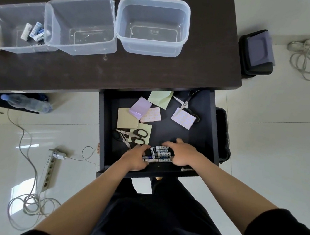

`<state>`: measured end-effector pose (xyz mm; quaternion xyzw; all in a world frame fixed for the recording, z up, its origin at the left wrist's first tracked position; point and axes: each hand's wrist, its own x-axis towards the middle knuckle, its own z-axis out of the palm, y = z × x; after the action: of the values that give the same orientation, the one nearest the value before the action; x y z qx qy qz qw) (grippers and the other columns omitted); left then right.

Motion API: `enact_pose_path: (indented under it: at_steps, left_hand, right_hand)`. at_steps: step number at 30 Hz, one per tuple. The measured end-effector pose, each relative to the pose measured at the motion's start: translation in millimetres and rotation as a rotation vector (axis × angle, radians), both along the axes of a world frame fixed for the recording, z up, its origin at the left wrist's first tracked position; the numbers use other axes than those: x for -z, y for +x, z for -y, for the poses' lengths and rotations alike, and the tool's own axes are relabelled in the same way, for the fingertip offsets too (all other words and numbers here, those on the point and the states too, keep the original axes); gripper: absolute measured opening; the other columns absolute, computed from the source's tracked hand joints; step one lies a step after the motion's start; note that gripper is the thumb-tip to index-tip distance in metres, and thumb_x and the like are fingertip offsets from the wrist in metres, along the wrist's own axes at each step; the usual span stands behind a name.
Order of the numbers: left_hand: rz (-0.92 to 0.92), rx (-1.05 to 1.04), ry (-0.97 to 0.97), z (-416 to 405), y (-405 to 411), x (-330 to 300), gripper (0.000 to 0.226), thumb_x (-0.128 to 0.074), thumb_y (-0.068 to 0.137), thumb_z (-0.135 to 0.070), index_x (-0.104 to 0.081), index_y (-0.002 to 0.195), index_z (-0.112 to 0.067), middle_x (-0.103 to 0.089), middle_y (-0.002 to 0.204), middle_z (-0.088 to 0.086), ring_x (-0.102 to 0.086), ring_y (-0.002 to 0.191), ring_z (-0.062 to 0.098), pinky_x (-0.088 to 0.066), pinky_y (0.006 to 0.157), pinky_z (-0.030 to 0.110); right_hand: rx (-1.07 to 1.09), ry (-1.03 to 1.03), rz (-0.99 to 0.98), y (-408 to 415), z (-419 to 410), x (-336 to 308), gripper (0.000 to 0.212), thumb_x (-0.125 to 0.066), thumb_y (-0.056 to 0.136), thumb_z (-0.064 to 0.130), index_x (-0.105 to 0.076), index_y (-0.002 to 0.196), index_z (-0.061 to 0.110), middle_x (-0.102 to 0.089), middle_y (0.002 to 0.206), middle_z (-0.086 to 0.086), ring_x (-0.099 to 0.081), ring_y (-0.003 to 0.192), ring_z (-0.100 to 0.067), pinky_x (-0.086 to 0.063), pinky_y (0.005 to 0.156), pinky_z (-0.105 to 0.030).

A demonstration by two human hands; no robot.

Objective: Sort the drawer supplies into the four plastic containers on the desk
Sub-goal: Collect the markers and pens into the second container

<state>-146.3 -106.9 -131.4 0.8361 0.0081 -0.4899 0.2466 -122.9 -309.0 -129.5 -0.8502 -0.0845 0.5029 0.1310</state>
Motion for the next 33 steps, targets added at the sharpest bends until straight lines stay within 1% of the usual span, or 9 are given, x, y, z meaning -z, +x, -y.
enact_pose_path:
  at_steps: [4,9,12,16,20,24,27,30,33]
  left_hand:
    - [-0.007,-0.015,-0.008,1,0,4,0.059,-0.062,0.083,-0.023,-0.035,0.136,-0.031,-0.054,0.106,0.001,-0.056,0.103,0.021,-0.038,0.103,0.035]
    - [-0.030,-0.074,-0.073,0,0,7,0.046,-0.061,0.086,-0.030,-0.040,0.127,-0.033,-0.054,0.089,0.000,-0.054,0.088,0.020,-0.040,0.086,0.029]
    - [-0.013,-0.093,-0.099,0,-1,9,0.041,-0.062,0.085,-0.034,-0.042,0.121,-0.033,-0.054,0.085,0.000,-0.053,0.081,0.019,-0.040,0.080,0.028]
    - [0.028,-0.100,-0.142,-2,-3,8,0.030,-0.062,0.086,-0.028,-0.045,0.111,-0.030,-0.057,0.083,-0.002,-0.056,0.080,0.020,-0.043,0.082,0.031]
    - [0.077,-0.024,-0.171,-1,-5,11,0.014,-0.062,0.086,-0.030,-0.052,0.094,-0.025,-0.061,0.095,-0.003,-0.057,0.089,0.018,-0.040,0.077,0.027]
    - [0.051,-0.006,-0.151,1,-3,15,0.009,-0.061,0.086,-0.027,-0.053,0.084,-0.029,-0.061,0.096,-0.007,-0.058,0.096,0.019,-0.043,0.086,0.031]
    - [-0.003,-0.021,-0.141,0,1,16,0.007,-0.061,0.087,-0.026,-0.059,0.093,-0.029,-0.064,0.102,-0.006,-0.060,0.100,0.019,-0.045,0.092,0.031]
    - [-0.060,0.003,-0.100,1,6,15,0.023,-0.058,0.090,-0.029,-0.062,0.110,-0.019,-0.063,0.112,0.001,-0.060,0.104,0.019,-0.044,0.092,0.027]
    - [-0.076,0.075,-0.060,-1,7,12,0.023,-0.053,0.094,-0.030,-0.065,0.109,-0.018,-0.062,0.116,0.005,-0.057,0.110,0.021,-0.040,0.091,0.024]
  right_hand:
    - [0.014,0.021,0.011,1,-5,2,0.055,-0.056,0.086,0.026,-0.034,0.134,0.043,-0.041,0.133,-0.005,-0.055,0.111,-0.031,-0.042,0.073,-0.032]
    - [-0.064,0.029,0.039,-7,-7,6,0.034,-0.053,0.089,0.032,-0.048,0.123,0.033,-0.048,0.123,-0.001,-0.054,0.110,-0.028,-0.037,0.069,-0.032]
    - [-0.017,0.028,0.036,-9,-6,10,0.028,-0.055,0.087,0.039,-0.055,0.114,0.034,-0.048,0.119,0.001,-0.051,0.112,-0.028,-0.039,0.074,-0.032]
    - [0.058,0.043,-0.089,-13,-14,15,0.035,-0.053,0.085,0.053,-0.056,0.111,0.029,-0.057,0.116,-0.002,-0.041,0.117,-0.029,-0.043,0.089,-0.037]
    - [0.018,0.052,-0.080,-14,-20,14,0.041,-0.053,0.088,0.050,-0.055,0.117,0.021,-0.052,0.125,-0.007,-0.039,0.121,-0.033,-0.041,0.093,-0.038]
    - [0.041,0.091,-0.067,-12,-17,12,0.039,-0.057,0.087,0.049,-0.058,0.111,0.018,-0.049,0.123,-0.008,-0.042,0.117,-0.031,-0.040,0.092,-0.037]
    - [0.078,0.124,-0.079,-13,-17,14,0.033,-0.059,0.088,0.043,-0.059,0.109,0.017,-0.050,0.118,-0.007,-0.047,0.111,-0.027,-0.041,0.087,-0.033]
    - [0.061,0.103,-0.062,-14,-16,14,0.030,-0.059,0.087,0.041,-0.059,0.110,0.022,-0.051,0.118,-0.003,-0.043,0.113,-0.024,-0.039,0.091,-0.035]
    - [0.056,0.123,-0.058,-14,-17,13,0.027,-0.060,0.087,0.035,-0.059,0.109,0.020,-0.052,0.116,-0.002,-0.045,0.114,-0.023,-0.041,0.091,-0.035]
